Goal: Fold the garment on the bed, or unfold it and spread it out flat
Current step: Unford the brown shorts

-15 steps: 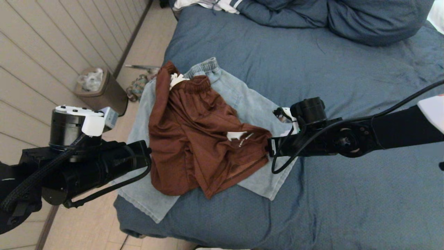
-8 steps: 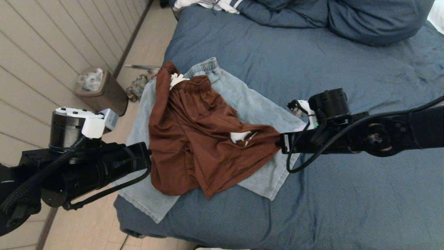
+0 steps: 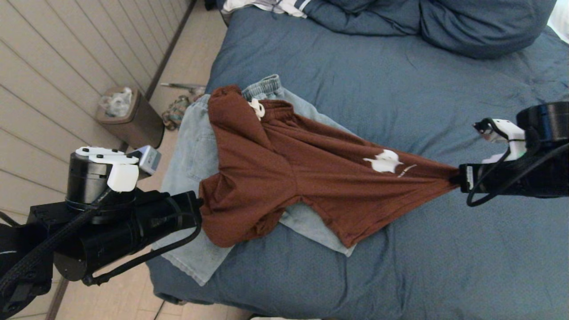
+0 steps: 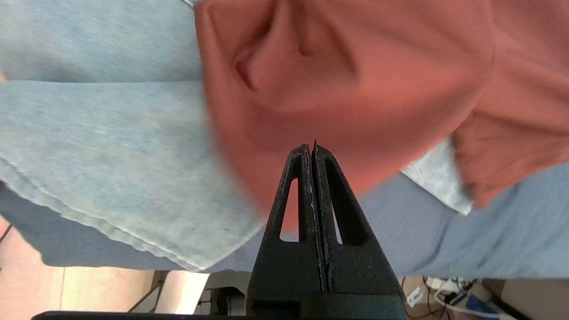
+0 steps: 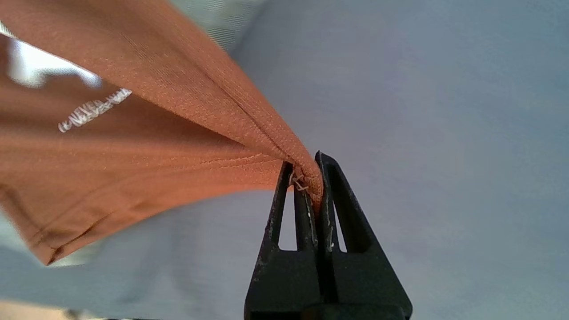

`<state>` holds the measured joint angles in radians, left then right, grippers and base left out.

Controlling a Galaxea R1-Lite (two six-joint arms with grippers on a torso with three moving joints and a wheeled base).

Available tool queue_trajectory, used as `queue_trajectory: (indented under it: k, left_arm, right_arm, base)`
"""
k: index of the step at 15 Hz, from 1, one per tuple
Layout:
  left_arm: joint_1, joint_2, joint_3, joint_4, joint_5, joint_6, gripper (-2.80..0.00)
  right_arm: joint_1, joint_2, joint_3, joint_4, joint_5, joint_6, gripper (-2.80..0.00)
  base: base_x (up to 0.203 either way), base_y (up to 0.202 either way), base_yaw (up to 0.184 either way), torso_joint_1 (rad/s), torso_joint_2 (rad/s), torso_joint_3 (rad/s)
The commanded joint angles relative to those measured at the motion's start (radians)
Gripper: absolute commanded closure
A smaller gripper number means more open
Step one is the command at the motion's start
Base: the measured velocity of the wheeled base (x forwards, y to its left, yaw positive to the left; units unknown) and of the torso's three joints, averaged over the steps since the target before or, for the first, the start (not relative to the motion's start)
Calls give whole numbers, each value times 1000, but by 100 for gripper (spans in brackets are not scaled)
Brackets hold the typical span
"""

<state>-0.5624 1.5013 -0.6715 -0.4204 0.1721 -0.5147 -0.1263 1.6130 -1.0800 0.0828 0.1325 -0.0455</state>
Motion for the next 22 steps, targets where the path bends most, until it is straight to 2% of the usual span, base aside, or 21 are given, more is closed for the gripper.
queue_trajectory:
  k: [1, 5, 7, 9, 12, 13, 15, 16, 18, 19, 21, 22]
  left_arm:
    - [-10, 0, 6, -3, 1, -4, 0]
    - [-33, 4, 10, -3, 1, -4, 0]
    - [-35, 8, 10, -3, 0, -2, 0]
    - [-39, 11, 10, -3, 0, -2, 0]
    - [-44, 12, 12, -3, 0, -1, 0]
    - [-45, 13, 13, -1, 0, -1, 0]
    - [-50, 13, 14, -1, 0, 0, 0]
    - [-57, 13, 18, -2, 0, 1, 0]
    - [-65, 11, 18, -2, 0, 1, 0]
    - [-65, 11, 17, -2, 0, 2, 0]
    - [-75, 37, 3, 1, -12, 3, 0]
    - [-90, 67, -7, 4, -23, 2, 0]
  right_arm:
    - [-164, -12, 39, 2, 42, -54, 0]
    - [-415, 83, 44, 2, 117, -174, 0]
    - [-500, 138, 48, 2, 154, -227, 0]
    - [-542, 175, 53, 2, 172, -252, 0]
    - [-544, 180, 71, -5, 171, -268, 0]
    - [-544, 178, 77, -24, 174, -270, -280]
    - [-547, 157, 94, -51, 214, -272, -280]
    - [-551, 132, 98, -53, 275, -271, -280]
    - [-584, 69, 94, -49, 452, -267, -280]
    - [-593, 36, 90, -46, 507, -259, -280]
    - [-576, -36, 87, -43, 535, -218, -280]
    - [-528, -50, 84, -42, 538, -190, -280]
  base:
    - [0, 0, 0, 0, 0, 0]
    - [0, 0, 0, 0, 0, 0]
    - [0, 0, 0, 0, 0, 0]
    - [0, 0, 0, 0, 0, 0]
    - [0, 0, 0, 0, 0, 0]
    - [0, 0, 0, 0, 0, 0]
    - [0, 0, 0, 0, 0, 0]
    - [0, 0, 0, 0, 0, 0]
    - [0, 0, 0, 0, 0, 0]
    - [0, 0, 0, 0, 0, 0]
    - [0, 0, 0, 0, 0, 0]
    - [0, 0, 0, 0, 0, 0]
